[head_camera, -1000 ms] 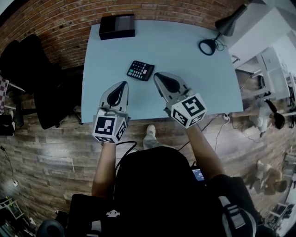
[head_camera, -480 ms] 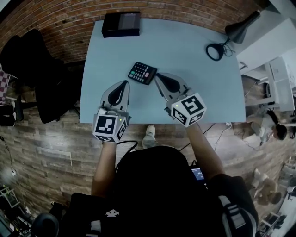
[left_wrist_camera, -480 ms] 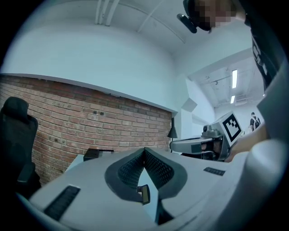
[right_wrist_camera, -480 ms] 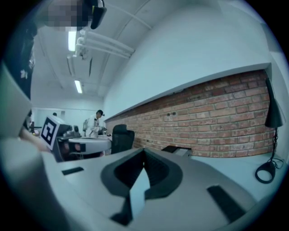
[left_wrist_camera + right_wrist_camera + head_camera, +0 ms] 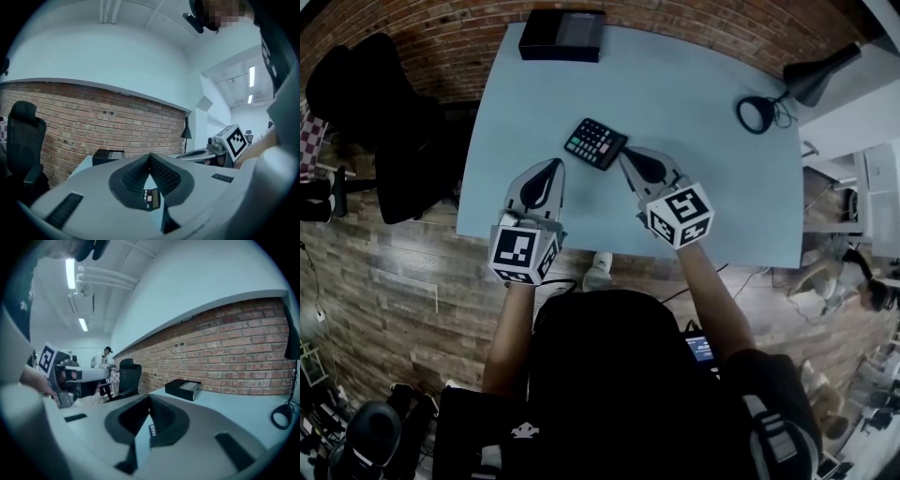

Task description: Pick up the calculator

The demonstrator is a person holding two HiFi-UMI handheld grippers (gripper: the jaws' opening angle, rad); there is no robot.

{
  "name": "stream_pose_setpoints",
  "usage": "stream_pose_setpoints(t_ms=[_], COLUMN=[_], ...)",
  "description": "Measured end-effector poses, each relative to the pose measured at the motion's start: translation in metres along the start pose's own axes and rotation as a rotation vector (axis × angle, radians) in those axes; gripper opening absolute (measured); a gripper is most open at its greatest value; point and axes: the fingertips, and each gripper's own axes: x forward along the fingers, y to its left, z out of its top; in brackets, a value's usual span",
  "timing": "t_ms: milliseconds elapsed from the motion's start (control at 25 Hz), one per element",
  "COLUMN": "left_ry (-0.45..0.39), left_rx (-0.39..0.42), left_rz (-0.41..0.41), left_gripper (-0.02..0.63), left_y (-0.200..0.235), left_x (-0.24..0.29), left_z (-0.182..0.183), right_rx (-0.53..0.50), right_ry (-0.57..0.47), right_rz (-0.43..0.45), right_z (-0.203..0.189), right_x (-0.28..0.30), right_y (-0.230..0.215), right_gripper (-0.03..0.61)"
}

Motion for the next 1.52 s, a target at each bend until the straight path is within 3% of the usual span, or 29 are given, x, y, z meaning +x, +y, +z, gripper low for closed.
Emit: stream_pose_setpoints(t_ms=[600,1520], left_ry=[0.027,0.074], left_rx=[-0.021,-0.051], left_rz=[0.109,0.079], left_gripper=[0.005,0.005], left_y=[0.021,0.052], left_x=[-0.005,-0.006], left_z=[-0.006,-0.027], right_rx=[-0.045,-0.34], right_ry=[0.185,0.535], right_rz=[0.099,0.13], right_z=[-0.063,-0.149], right_x=[0.034,0.063], right_y=[-0.021,-0.043], right_gripper=[0.003,0.016])
